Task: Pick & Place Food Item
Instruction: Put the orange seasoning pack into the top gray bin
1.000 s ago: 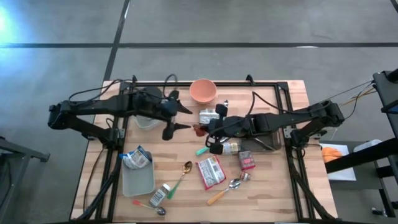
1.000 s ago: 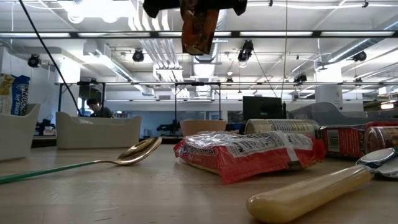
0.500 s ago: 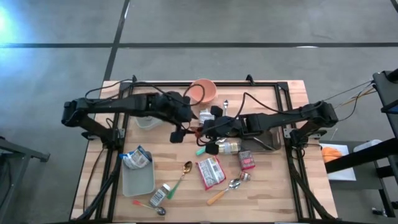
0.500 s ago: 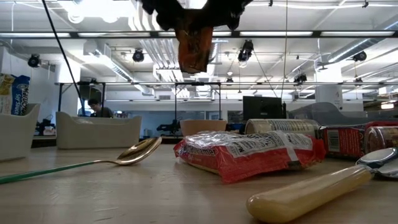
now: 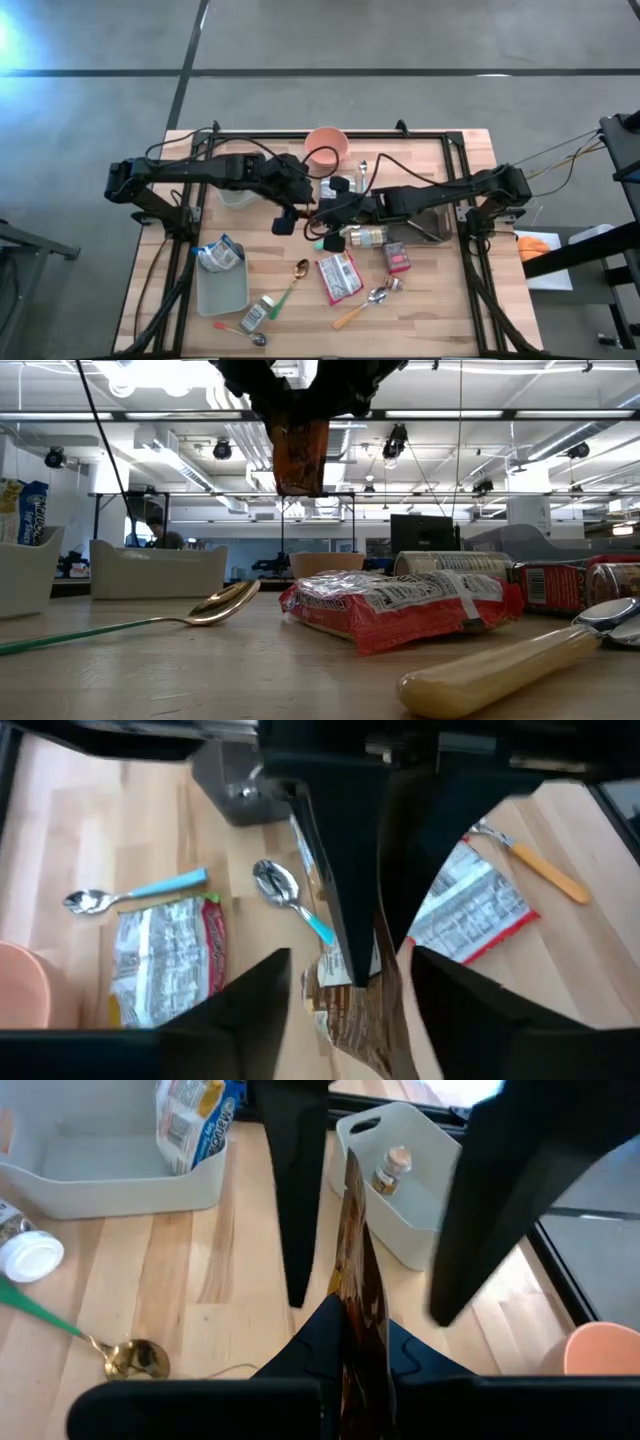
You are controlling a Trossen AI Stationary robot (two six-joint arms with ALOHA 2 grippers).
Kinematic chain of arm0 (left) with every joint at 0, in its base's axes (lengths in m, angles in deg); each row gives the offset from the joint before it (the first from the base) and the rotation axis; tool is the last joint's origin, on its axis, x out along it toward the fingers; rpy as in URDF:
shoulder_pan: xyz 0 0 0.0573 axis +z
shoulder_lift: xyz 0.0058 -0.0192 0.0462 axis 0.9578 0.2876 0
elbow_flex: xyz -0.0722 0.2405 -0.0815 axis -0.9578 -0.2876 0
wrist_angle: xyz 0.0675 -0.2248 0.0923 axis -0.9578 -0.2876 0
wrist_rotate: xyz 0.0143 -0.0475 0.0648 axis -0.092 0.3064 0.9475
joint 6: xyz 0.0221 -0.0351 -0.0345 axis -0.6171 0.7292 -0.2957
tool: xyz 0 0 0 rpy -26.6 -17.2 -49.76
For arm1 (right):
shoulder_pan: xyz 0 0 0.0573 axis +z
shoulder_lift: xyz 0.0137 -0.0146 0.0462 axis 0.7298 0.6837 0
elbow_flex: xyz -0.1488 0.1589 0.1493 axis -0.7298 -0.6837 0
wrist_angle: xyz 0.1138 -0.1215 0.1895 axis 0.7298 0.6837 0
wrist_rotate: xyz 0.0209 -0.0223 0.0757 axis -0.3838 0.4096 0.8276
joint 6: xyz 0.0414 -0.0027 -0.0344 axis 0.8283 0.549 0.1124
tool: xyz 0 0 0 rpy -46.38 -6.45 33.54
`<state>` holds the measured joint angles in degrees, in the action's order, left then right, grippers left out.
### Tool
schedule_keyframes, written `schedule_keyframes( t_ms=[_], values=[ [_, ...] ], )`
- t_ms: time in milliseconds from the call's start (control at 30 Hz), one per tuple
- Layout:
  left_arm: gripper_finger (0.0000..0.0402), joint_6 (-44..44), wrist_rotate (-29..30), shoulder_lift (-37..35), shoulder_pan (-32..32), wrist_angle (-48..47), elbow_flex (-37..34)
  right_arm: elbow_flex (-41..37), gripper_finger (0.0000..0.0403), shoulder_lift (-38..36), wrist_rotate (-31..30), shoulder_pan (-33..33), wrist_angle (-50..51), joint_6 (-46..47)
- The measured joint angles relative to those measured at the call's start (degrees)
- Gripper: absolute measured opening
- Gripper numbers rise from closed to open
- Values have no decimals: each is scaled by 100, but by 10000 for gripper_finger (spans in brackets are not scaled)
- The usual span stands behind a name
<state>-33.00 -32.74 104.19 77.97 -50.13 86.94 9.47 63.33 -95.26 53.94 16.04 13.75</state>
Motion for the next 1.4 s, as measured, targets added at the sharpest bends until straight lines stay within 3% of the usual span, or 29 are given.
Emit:
schedule_keyframes(
  t_ms=[333, 800, 1033, 1167, 1400],
  values=[
    [14, 149, 32, 22, -4, -464, -4, 68, 8, 8, 82, 0, -5, -5],
    [1, 608, 238, 20, -4, -448, 6, 68, 8, 7, 57, 15, -10, 575],
    [1, 677, 327, -15, -4, -545, 37, 68, 13, 6, 42, 9, -74, 436],
    [0, 768, 489, -48, -4, -607, 37, 68, 56, 4, 58, 4, -122, 492],
    [0, 880, 926, -128, 0, -888, 68, 68, 193, -7, 52, -11, -132, 788]
  ],
)
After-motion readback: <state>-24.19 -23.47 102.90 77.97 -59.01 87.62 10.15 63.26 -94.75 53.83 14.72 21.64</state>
